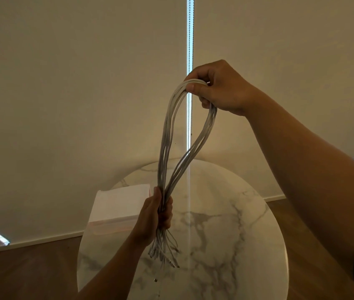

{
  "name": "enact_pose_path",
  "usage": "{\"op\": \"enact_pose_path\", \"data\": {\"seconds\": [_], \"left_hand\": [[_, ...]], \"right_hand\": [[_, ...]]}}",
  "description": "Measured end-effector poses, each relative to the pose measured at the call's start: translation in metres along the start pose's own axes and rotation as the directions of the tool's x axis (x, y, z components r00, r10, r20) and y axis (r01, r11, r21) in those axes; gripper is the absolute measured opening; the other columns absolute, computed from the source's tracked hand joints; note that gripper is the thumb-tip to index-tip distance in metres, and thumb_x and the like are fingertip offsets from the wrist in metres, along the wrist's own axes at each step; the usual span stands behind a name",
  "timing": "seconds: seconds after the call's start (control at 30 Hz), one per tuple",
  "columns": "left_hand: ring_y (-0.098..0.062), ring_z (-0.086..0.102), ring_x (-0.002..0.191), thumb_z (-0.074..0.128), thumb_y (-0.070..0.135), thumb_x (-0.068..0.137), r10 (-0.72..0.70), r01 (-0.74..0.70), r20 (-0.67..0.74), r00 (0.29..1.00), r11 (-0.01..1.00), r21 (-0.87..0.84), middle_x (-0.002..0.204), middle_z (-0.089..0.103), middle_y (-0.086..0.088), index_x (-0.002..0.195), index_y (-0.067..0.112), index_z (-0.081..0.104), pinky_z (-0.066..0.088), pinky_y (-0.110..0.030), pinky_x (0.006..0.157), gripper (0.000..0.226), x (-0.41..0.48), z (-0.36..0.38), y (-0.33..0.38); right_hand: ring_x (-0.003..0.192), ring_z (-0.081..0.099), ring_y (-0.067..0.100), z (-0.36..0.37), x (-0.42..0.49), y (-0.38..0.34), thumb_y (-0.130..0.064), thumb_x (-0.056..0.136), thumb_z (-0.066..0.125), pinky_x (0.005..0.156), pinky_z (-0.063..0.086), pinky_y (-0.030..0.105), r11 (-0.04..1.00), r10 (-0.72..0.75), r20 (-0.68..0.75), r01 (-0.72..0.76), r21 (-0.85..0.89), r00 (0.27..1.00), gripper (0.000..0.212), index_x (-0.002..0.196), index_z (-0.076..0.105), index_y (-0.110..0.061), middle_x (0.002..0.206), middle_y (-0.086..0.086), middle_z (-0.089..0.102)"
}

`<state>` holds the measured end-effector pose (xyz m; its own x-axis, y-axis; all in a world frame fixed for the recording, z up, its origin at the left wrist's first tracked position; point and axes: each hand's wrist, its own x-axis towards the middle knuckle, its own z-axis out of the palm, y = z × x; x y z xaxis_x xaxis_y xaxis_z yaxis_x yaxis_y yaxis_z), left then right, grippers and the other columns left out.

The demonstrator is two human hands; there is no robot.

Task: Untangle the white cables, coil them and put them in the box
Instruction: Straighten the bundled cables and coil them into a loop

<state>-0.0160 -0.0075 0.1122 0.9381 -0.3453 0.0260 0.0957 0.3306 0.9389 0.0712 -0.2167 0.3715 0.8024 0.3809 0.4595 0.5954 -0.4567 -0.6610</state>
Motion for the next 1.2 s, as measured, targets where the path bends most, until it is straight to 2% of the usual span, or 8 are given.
{"op": "enact_pose_path", "data": {"seconds": [0.27, 0.4, 0.53, 0.67, 0.8, 0.93, 1.07, 1.2], "left_hand": [[-0.013, 0.023, 0.04, 0.038, 0.066, 0.086, 0.016, 0.007, -0.191, 0.981, 0.993, 0.116, 0.051, 0.031, 0.001, 0.059, 0.021, 0.049, 0.025, -0.022, 0.042, 0.053, -0.001, -0.014, 0.018], [-0.016, 0.022, 0.046, 0.039, 0.073, 0.087, -0.02, 0.041, -0.131, 0.991, 0.986, 0.159, 0.055, 0.03, -0.003, 0.067, 0.016, 0.047, 0.02, -0.029, 0.046, 0.061, -0.001, -0.016, 0.01], [-0.02, 0.026, 0.051, 0.035, 0.062, 0.094, -0.08, 0.074, 0.038, 0.996, 0.987, 0.145, 0.061, 0.031, -0.007, 0.102, 0.005, 0.061, 0.031, -0.032, 0.051, 0.063, -0.004, -0.012, 0.006], [-0.022, 0.036, 0.061, 0.042, 0.06, 0.094, -0.149, 0.125, 0.18, 0.972, 0.983, 0.137, 0.07, 0.036, -0.009, 0.138, 0.013, 0.048, 0.041, -0.037, 0.064, 0.065, -0.009, -0.005, 0.009], [-0.038, 0.057, 0.094, 0.054, 0.053, 0.092, -0.156, 0.139, 0.223, 0.962, 0.986, 0.087, 0.098, 0.059, -0.022, 0.127, 0.002, 0.053, 0.04, -0.053, 0.094, 0.062, -0.01, -0.004, 0.013], [-0.047, 0.047, 0.126, 0.051, 0.049, 0.093, -0.135, 0.125, 0.292, 0.947, 0.991, 0.052, 0.127, 0.055, -0.032, 0.135, -0.002, 0.05, 0.032, -0.049, 0.112, 0.066, -0.005, -0.003, 0.025], [-0.043, 0.055, 0.108, 0.053, 0.056, 0.091, -0.095, 0.066, 0.352, 0.931, 0.993, 0.095, 0.114, 0.058, -0.028, 0.138, -0.006, 0.041, 0.04, -0.054, 0.101, 0.08, 0.008, 0.006, 0.041], [-0.02, 0.052, 0.066, 0.049, 0.07, 0.086, -0.036, 0.016, 0.3, 0.953, 0.997, 0.069, 0.075, 0.052, -0.008, 0.11, 0.003, 0.061, 0.049, -0.035, 0.067, 0.073, 0.013, 0.015, 0.044]], "right_hand": [[0.053, 0.052, 0.019, 0.008, -0.015, 0.054, -0.015, 0.096, 0.057, 0.061, 0.05, 0.04, 0.974, 0.226, -0.102, -0.223, 0.037, 0.969, 0.023, 0.096, 0.066, 0.007, 0.065, 0.015, 0.052], [0.055, 0.051, 0.019, 0.011, -0.014, 0.046, -0.014, 0.096, 0.058, 0.059, 0.048, 0.036, 0.979, 0.198, -0.096, -0.193, 0.065, 0.975, 0.021, 0.097, 0.067, 0.005, 0.064, 0.011, 0.052], [0.055, 0.052, 0.011, 0.011, -0.006, 0.028, -0.014, 0.096, 0.059, 0.059, 0.049, 0.027, 0.993, 0.114, -0.052, -0.112, 0.037, 0.992, 0.013, 0.095, 0.07, -0.007, 0.064, -0.004, 0.056], [0.058, 0.05, 0.011, 0.009, -0.006, 0.012, -0.015, 0.097, 0.059, 0.061, 0.048, 0.026, 0.996, 0.079, 0.007, -0.079, 0.028, 0.997, 0.011, 0.095, 0.069, -0.011, 0.065, -0.004, 0.054], [0.059, 0.048, 0.014, 0.004, -0.005, -0.004, -0.014, 0.097, 0.059, 0.061, 0.047, 0.027, 0.999, 0.028, 0.065, -0.031, 0.037, 0.997, 0.013, 0.097, 0.07, -0.007, 0.066, 0.0, 0.052], [0.061, 0.046, 0.02, 0.0, -0.005, -0.018, -0.014, 0.097, 0.058, 0.059, 0.046, 0.027, 0.999, -0.026, 0.101, 0.022, 0.045, 0.995, 0.017, 0.102, 0.069, -0.002, 0.071, 0.012, 0.051], [0.059, 0.047, 0.018, -0.003, -0.005, -0.03, -0.014, 0.097, 0.058, 0.058, 0.046, 0.027, 0.996, -0.085, 0.133, 0.079, 0.049, 0.987, 0.013, 0.098, 0.069, -0.008, 0.067, 0.006, 0.052], [0.06, 0.046, 0.018, -0.009, -0.006, -0.031, -0.013, 0.097, 0.058, 0.058, 0.047, 0.027, 0.993, -0.098, 0.085, 0.091, 0.078, 0.992, 0.013, 0.097, 0.069, -0.007, 0.067, 0.006, 0.051]]}}
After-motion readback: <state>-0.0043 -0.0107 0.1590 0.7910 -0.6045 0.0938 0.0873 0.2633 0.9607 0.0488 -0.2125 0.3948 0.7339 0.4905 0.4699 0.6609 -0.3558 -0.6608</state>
